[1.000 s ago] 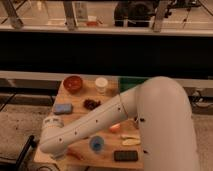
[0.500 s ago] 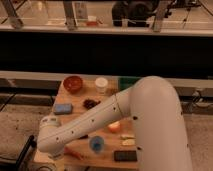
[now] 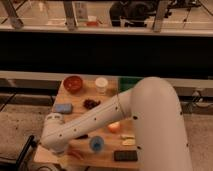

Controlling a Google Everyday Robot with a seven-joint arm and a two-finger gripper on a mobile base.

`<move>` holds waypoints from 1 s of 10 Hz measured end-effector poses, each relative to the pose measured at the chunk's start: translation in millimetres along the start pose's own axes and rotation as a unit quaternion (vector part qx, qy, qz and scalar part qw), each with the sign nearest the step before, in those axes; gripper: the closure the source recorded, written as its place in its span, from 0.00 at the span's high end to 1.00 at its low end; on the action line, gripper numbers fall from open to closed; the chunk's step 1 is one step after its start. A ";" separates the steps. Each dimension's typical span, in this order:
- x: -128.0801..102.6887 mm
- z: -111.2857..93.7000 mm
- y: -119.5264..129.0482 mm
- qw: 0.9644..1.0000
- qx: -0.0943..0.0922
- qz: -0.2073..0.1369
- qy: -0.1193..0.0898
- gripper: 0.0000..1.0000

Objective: Place pepper in paper cup

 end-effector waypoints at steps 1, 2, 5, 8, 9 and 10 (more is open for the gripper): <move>2.5 1.1 0.4 1.000 0.001 0.001 -0.001 0.79; 5.3 2.0 1.2 1.000 0.002 0.002 -0.003 0.73; 7.9 -0.7 1.4 1.000 0.014 -0.003 -0.008 0.43; 4.3 -9.2 -0.9 1.000 0.026 -0.011 -0.012 0.18; 4.2 -11.8 -1.8 0.999 0.029 -0.015 -0.014 0.17; 4.6 -13.6 -2.8 0.999 0.031 -0.017 -0.014 0.17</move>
